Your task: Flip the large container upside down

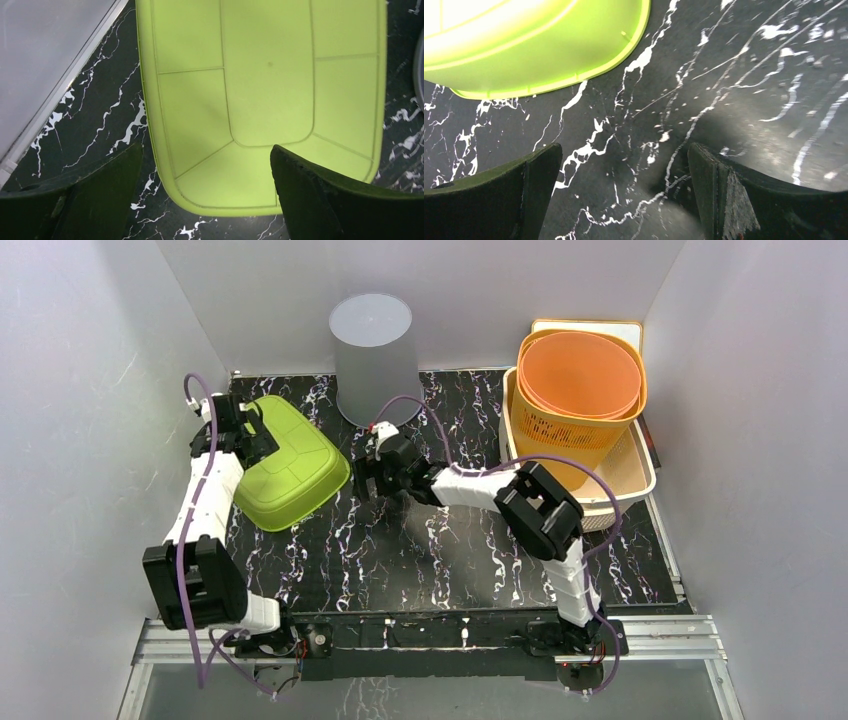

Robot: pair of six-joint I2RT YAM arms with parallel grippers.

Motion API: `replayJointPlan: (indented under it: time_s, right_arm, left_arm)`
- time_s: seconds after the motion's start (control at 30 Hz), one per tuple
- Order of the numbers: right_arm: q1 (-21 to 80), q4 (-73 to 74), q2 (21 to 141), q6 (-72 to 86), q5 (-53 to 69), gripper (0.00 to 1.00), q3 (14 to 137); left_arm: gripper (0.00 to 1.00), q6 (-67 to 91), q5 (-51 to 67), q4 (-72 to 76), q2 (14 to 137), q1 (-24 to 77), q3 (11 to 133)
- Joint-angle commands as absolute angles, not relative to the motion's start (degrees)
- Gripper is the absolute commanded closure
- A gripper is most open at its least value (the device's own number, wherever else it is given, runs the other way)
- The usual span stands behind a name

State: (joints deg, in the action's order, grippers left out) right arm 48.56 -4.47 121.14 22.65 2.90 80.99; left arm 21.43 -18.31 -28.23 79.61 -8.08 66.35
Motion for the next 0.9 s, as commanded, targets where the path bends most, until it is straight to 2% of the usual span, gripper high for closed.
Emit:
replayJointPlan:
  time_s: [0.0,0.2,0.4,0.63,0.87]
  right_arm:
    - [46.16,-4.70,113.79,18.22,-0.06,0.02,80.67]
    - [39.76,-3.10,111.86,17.53,-0.94,0.02,82.30]
    - [34.77,-2.70,109.37,17.45,-0.01,0.02,81.62]
    - [30.53,-2.99,107.54,16.49,-0.23,0.02,79.65]
    - [26.99,-3.08,107.53,15.92,-0.17,0.02,78.68]
  left_arm:
    - [0.02,28.08,-23.38,-27.65,84.43,-8.41,69.92]
    - [0.02,40.01,-25.60,-31.55,93.72,-9.39,75.20]
    - [0.02,44.90,-27.29,-29.22,97.58,-9.67,74.20]
    - [0.02,39.12,-24.21,-25.33,109.89,-9.67,81.74]
    - [0.02,29.04,-12.07,-19.62,121.10,-9.67,91.46]
